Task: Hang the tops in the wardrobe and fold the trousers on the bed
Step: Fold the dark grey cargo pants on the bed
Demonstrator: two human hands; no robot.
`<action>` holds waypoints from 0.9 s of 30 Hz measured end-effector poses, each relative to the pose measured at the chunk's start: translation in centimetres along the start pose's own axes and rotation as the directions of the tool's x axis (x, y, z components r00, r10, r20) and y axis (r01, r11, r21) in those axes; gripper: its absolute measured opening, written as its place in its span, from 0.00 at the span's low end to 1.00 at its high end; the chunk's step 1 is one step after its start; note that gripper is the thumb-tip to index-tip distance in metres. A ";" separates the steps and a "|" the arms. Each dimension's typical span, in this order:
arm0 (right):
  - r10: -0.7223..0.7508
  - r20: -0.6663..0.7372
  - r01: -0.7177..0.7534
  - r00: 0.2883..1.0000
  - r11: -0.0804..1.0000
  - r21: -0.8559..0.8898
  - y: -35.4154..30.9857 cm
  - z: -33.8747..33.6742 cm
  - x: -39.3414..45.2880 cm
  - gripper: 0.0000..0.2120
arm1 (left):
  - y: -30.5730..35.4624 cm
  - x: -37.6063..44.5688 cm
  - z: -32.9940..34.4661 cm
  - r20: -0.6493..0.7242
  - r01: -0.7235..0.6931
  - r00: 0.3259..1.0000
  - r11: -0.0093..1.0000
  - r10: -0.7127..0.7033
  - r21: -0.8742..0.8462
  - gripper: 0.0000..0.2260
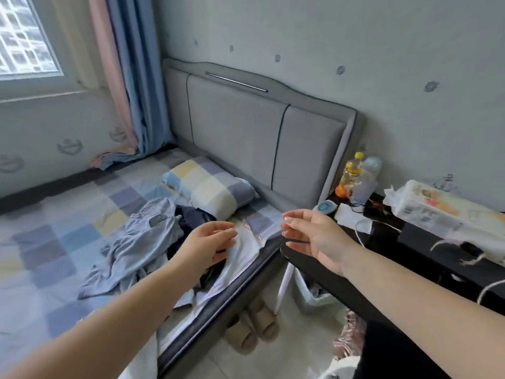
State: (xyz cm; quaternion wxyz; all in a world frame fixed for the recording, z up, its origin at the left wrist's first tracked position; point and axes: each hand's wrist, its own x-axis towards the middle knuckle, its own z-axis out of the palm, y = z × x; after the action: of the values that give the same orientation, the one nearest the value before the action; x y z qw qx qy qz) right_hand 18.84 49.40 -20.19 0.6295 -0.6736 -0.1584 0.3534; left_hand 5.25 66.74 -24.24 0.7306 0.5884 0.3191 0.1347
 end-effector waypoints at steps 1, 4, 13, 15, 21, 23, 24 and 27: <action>0.018 0.027 -0.018 0.999 1.000 -0.008 0.3 1.3 1.6 0.03 | -0.5 0.7 -1.8 -0.044 0.018 0.999 1.000 -0.018 0.001 0.04; 0.072 0.096 -0.069 0.993 0.997 -0.040 1.5 4.3 5.9 0.03 | -1.8 2.2 -6.2 -0.144 0.066 0.987 0.998 -0.068 -0.018 0.04; 0.232 0.172 -0.215 0.957 0.970 -0.113 4.7 9.5 21.3 0.03 | -5.6 11.2 -13.6 -0.336 0.209 0.913 0.973 -0.231 -0.101 0.03; 0.276 0.171 -0.255 0.946 0.958 -0.134 5.6 10.0 25.2 0.04 | -6.1 14.0 -14.0 -0.371 0.247 0.887 0.962 -0.274 -0.118 0.03; 0.399 0.147 -0.369 0.905 0.909 -0.195 9.5 11.5 35.9 0.04 | -7.8 22.9 -15.7 -0.406 0.341 0.828 0.922 -0.386 -0.183 0.03; 0.432 0.134 -0.397 0.892 0.889 -0.227 11.2 12.2 39.3 0.04 | -8.9 26.3 -16.3 -0.408 0.368 0.811 0.908 -0.420 -0.202 0.03; 0.444 0.131 -0.404 0.887 0.880 -0.249 12.1 12.6 40.7 0.04 | -9.5 27.9 -16.5 -0.399 0.380 0.809 0.902 -0.431 -0.205 0.04; 0.448 0.122 -0.387 0.885 0.857 -0.342 14.6 13.8 45.7 0.03 | -11.6 33.2 -17.6 -0.366 0.411 0.813 0.891 -0.453 -0.192 0.04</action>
State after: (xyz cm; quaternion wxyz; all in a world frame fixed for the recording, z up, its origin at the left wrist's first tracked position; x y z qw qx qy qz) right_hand 38.11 87.36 -46.29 0.4056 -0.7431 -0.1226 0.5179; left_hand 17.42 96.19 -47.29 0.6905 0.4213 0.5796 0.0991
